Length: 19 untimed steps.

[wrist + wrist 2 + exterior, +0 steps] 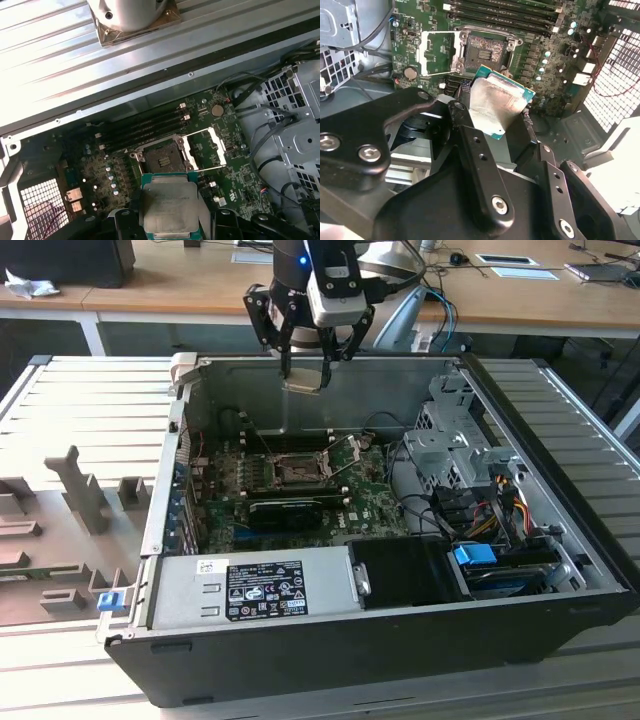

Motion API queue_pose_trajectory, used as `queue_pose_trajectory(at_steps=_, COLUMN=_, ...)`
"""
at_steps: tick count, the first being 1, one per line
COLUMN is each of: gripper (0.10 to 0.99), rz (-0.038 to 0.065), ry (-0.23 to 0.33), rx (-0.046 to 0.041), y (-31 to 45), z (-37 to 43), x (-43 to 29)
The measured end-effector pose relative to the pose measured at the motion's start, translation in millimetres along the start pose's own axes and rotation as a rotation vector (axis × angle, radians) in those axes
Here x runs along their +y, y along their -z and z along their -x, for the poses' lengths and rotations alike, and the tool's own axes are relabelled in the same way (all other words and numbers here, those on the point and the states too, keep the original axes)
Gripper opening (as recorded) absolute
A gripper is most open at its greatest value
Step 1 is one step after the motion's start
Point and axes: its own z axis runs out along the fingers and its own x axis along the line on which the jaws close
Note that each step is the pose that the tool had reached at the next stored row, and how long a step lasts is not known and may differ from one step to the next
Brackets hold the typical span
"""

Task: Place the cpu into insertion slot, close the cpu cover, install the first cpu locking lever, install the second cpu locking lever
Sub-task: 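Place the cpu into insertion slot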

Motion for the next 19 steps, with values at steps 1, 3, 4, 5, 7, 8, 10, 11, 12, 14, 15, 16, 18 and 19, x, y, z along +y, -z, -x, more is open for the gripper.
queue_pose_trajectory(at_steps=1, gripper=0.529, rz=0.000, ry=-0.003, rx=-0.0003, y=0.0, z=0.0, x=0.0)
queue_pose_trajectory(at_steps=3, gripper=0.529, rz=0.000, ry=-0.010, rx=-0.0009, y=0.0, z=0.0, x=0.0)
queue_pose_trajectory(at_steps=4, gripper=0.529, rz=0.000, ry=-0.013, rx=-0.0012, y=0.0, z=0.0, x=0.0)
queue_pose_trajectory(at_steps=5, gripper=0.529, rz=0.000, ry=-0.017, rx=-0.0015, y=0.0, z=0.0, x=0.0)
queue_pose_trajectory(at_steps=7, gripper=0.529, rz=0.000, ry=-0.024, rx=-0.0021, y=0.0, z=0.0, x=0.0)
queue_pose_trajectory(at_steps=8, gripper=0.529, rz=0.001, ry=-0.028, rx=-0.0025, y=0.0, z=0.0, x=0.0)
queue_pose_trajectory(at_steps=10, gripper=0.529, rz=0.001, ry=-0.035, rx=-0.0032, y=0.0, z=0.0, x=0.0)
queue_pose_trajectory(at_steps=11, gripper=0.529, rz=0.001, ry=-0.039, rx=-0.0034, y=0.0, z=0.0, x=0.0)
queue_pose_trajectory(at_steps=12, gripper=0.529, rz=0.001, ry=-0.042, rx=-0.0037, y=0.0, z=0.0, x=0.0)
queue_pose_trajectory(at_steps=14, gripper=0.529, rz=0.001, ry=-0.054, rx=-0.0048, y=0.0, z=0.0, x=0.0)
queue_pose_trajectory(at_steps=15, gripper=0.529, rz=0.001, ry=-0.058, rx=-0.0052, y=0.0, z=0.0, x=0.0)
queue_pose_trajectory(at_steps=16, gripper=0.529, rz=0.001, ry=-0.062, rx=-0.0055, y=0.0, z=0.0, x=0.0)
queue_pose_trajectory(at_steps=18, gripper=0.529, rz=0.001, ry=-0.069, rx=-0.0062, y=0.0, z=0.0, x=0.0)
queue_pose_trajectory(at_steps=19, gripper=0.529, rz=0.001, ry=-0.072, rx=-0.0065, y=0.0, z=0.0, x=0.0)
